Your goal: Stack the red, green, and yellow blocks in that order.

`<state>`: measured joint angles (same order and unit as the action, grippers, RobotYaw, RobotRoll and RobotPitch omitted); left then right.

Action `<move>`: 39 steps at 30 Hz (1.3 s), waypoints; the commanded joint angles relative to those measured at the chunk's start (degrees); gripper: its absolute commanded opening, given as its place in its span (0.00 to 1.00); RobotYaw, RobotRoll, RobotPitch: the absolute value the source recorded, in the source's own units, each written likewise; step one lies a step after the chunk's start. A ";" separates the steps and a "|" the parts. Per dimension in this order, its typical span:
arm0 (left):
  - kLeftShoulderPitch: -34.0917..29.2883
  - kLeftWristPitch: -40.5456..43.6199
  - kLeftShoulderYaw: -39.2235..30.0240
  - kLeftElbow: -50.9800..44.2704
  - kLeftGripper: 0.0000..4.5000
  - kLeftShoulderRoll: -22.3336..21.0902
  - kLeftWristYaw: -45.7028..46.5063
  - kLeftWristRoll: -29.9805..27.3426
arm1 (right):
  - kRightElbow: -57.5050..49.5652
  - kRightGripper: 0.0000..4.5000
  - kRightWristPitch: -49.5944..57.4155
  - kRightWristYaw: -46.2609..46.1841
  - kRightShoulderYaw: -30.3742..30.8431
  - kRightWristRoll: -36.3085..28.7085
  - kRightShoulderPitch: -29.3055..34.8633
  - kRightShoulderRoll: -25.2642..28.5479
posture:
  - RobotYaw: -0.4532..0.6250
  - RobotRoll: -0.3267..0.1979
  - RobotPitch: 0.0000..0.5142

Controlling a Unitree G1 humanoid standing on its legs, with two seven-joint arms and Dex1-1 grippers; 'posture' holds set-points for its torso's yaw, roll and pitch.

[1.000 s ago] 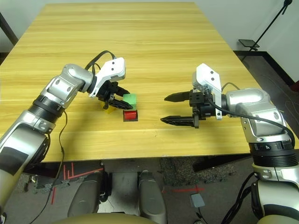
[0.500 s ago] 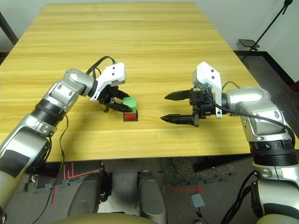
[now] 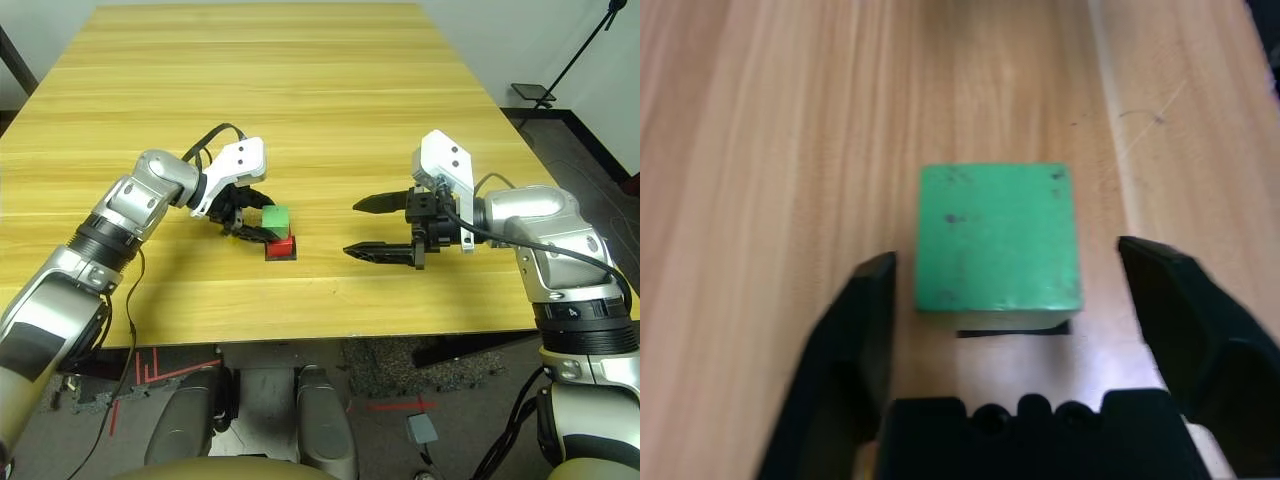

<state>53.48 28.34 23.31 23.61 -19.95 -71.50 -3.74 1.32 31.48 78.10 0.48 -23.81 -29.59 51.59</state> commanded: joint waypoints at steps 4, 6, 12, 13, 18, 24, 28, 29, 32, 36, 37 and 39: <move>-4.23 14.70 -5.43 -16.83 0.99 -3.73 4.47 -4.46 | 0.94 1.00 -0.31 -0.08 -0.02 -0.25 -0.76 -0.07 | 0.52 0.48 0.19; -5.38 17.04 -7.29 -19.38 0.99 -5.29 7.78 -4.20 | 0.85 1.00 -0.27 -0.10 0.04 -0.30 -0.70 -0.18 | 0.53 0.49 0.19; -9.19 20.17 -11.45 -21.02 0.99 -7.34 17.97 -2.96 | 0.58 1.00 0.09 -0.03 0.30 -0.60 -0.74 -0.66 | 0.54 0.48 0.19; -9.63 20.71 -11.65 -20.99 0.99 -7.41 19.20 -2.90 | 0.63 1.00 0.12 0.05 0.35 -0.60 -0.83 -0.68 | 0.54 0.48 0.19; -11.81 21.58 -10.52 -20.68 0.99 -7.67 23.24 -2.48 | 1.40 1.00 -0.01 0.41 0.61 -0.35 -1.78 -0.71 | 0.54 0.47 0.19; -13.95 23.69 -9.13 -22.04 0.99 -6.00 25.45 -3.33 | 1.82 1.00 -0.01 0.42 0.84 -0.21 -2.36 -0.84 | 0.54 0.46 0.19; -14.26 24.23 -8.37 -22.60 0.99 -6.08 25.68 -3.49 | 1.71 1.00 0.19 0.15 0.78 -0.31 -2.35 -0.81 | 0.54 0.46 0.19; -14.28 24.35 -8.26 -22.74 0.99 -6.12 25.74 -3.63 | 1.62 1.00 0.27 0.07 0.74 -0.33 -2.28 -0.77 | 0.54 0.46 0.19; -14.55 24.38 -7.52 -22.81 0.99 -6.07 25.85 -3.69 | 1.48 1.00 0.38 -0.20 0.57 -0.37 -1.90 -0.74 | 0.54 0.46 0.19; -15.43 24.05 -6.14 -22.36 0.99 -6.23 25.88 -3.32 | 0.83 1.00 0.85 -0.74 0.44 -0.65 -1.52 -0.92 | 0.53 0.47 0.19; -15.69 24.09 -5.71 -22.19 0.99 -6.26 25.85 -3.25 | 0.77 1.00 0.93 -0.85 0.40 -0.73 -1.44 -0.95 | 0.53 0.47 0.19; -16.24 23.75 -5.39 -21.80 0.99 -6.08 26.15 -3.20 | 0.63 1.00 0.97 -0.99 0.36 -0.80 -1.29 -0.96 | 0.53 0.48 0.20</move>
<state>38.07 52.23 16.86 1.40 -25.87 -45.59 -7.29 2.66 31.89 77.29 0.99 -23.81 -31.17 50.83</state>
